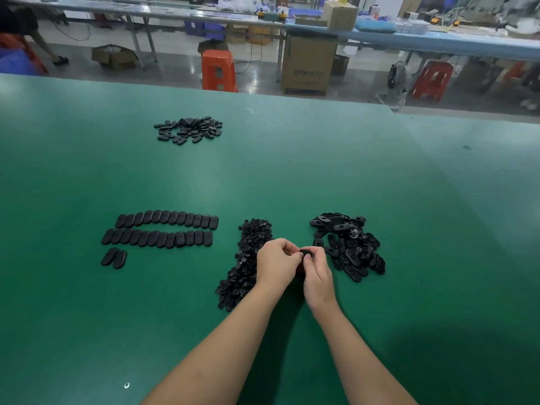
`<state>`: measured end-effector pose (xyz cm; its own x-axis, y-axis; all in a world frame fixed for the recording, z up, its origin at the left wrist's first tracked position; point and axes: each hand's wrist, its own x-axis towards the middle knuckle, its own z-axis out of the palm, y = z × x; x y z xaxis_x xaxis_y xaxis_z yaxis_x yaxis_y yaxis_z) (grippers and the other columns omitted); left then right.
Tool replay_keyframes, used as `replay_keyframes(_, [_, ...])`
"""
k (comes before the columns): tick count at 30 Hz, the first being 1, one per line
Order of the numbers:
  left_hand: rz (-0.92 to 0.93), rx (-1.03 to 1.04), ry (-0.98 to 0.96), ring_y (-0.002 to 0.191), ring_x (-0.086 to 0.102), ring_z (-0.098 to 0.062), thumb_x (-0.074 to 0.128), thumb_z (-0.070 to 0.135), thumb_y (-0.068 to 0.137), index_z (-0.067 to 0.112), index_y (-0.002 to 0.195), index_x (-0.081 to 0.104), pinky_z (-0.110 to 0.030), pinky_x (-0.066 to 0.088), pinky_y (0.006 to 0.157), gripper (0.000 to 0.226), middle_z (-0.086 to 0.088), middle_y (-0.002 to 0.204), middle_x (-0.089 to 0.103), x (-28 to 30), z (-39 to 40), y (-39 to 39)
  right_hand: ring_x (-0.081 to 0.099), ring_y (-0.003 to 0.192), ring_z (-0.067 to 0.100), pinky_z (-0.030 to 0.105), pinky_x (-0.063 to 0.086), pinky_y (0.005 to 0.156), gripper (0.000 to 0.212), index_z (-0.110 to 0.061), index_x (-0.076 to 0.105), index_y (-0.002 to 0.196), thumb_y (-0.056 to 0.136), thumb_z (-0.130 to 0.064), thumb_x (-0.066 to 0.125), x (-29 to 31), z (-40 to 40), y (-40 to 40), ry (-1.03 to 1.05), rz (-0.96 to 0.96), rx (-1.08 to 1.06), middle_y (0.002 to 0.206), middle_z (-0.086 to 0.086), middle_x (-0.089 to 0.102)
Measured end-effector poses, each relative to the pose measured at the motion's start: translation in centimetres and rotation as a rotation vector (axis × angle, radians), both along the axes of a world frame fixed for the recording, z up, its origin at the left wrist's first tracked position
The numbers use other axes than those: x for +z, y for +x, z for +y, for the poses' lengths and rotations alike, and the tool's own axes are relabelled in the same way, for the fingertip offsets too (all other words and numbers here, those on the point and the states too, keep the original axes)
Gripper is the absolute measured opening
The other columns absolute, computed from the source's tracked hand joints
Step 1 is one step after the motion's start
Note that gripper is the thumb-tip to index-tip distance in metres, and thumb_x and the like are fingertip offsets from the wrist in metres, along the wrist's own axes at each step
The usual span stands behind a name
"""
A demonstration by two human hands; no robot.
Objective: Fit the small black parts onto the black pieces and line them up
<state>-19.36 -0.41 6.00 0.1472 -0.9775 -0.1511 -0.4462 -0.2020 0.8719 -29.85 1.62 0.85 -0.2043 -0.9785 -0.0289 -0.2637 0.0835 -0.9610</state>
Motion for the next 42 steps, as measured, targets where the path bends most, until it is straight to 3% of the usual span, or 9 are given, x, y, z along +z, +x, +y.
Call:
replay_keyframes(4, [-0.017,-0.030,0.009,0.081,0.065,-0.009,0.077,0.022,0.085,0.020,0.098,0.071,-0.022,0.051,0.075,0.015,0.006,0.087,0.070,0.0,-0.3,0.3,0.066,0.086,0.005,0.037,0.052,0.083,0.033,-0.043,0.056,0.093,0.106,-0.017,0.042,0.1,0.1,-0.1,-0.006,-0.043,0.001,0.092,-0.018,0.070])
replay_keyframes(7, [-0.047,-0.080,-0.015,0.082,0.065,-0.010,0.078,0.022,0.083,0.017,0.089,0.076,-0.024,0.053,0.077,0.008,0.006,0.085,0.072,0.2,-0.5,0.4,0.068,0.088,0.015,0.043,0.054,0.086,0.034,-0.042,0.056,0.092,0.106,-0.016,0.041,0.1,0.0,-0.1,-0.007,-0.056,-0.003,0.090,-0.011,0.071])
replay_keyframes(12, [-0.112,-0.112,-0.040,0.078,0.062,-0.011,0.078,0.023,0.080,0.019,0.080,0.070,-0.023,0.048,0.070,0.008,0.008,0.078,0.069,0.1,-0.6,1.5,0.067,0.087,0.010,0.032,0.053,0.082,0.033,-0.037,0.063,0.096,0.107,-0.014,0.042,0.2,-0.2,0.1,-0.017,-0.026,0.033,0.091,-0.012,0.072])
replay_keyframes(20, [-0.096,-0.137,0.004,0.074,0.062,-0.006,0.079,0.026,0.081,0.023,0.079,0.070,-0.015,0.040,0.060,0.010,0.009,0.077,0.069,-0.4,-0.6,2.6,0.069,0.098,0.010,0.040,0.056,0.093,0.023,-0.025,0.068,0.119,0.102,-0.015,0.056,-0.2,-0.2,0.0,-0.020,0.030,0.049,0.106,-0.010,0.073])
replay_keyframes(27, [-0.077,-0.147,0.022,0.079,0.066,-0.006,0.072,0.018,0.085,0.026,0.080,0.071,-0.013,0.043,0.063,0.009,0.011,0.079,0.071,-0.6,-0.4,2.5,0.070,0.086,0.019,0.053,0.056,0.083,0.024,-0.035,0.066,0.095,0.100,-0.013,0.057,-0.4,-0.3,0.1,-0.020,0.041,0.030,0.089,-0.007,0.074])
replay_keyframes(37, [-0.091,-0.125,0.024,0.074,0.063,-0.006,0.072,0.020,0.083,0.021,0.081,0.071,-0.018,0.043,0.061,0.003,0.009,0.078,0.070,-1.0,-0.6,2.3,0.069,0.085,0.016,0.047,0.057,0.082,0.021,-0.027,0.071,0.100,0.100,-0.012,0.057,-0.3,-0.3,-0.1,-0.023,0.057,0.035,0.091,-0.009,0.074])
replay_keyframes(42, [-0.078,-0.114,0.009,0.071,0.061,-0.006,0.072,0.020,0.083,0.019,0.081,0.070,-0.013,0.039,0.057,0.003,0.008,0.077,0.069,-1.1,-0.4,2.0,0.068,0.083,0.016,0.045,0.057,0.080,0.018,-0.027,0.071,0.099,0.100,-0.014,0.059,-0.2,-0.2,-0.2,-0.021,0.046,0.035,0.088,-0.009,0.074])
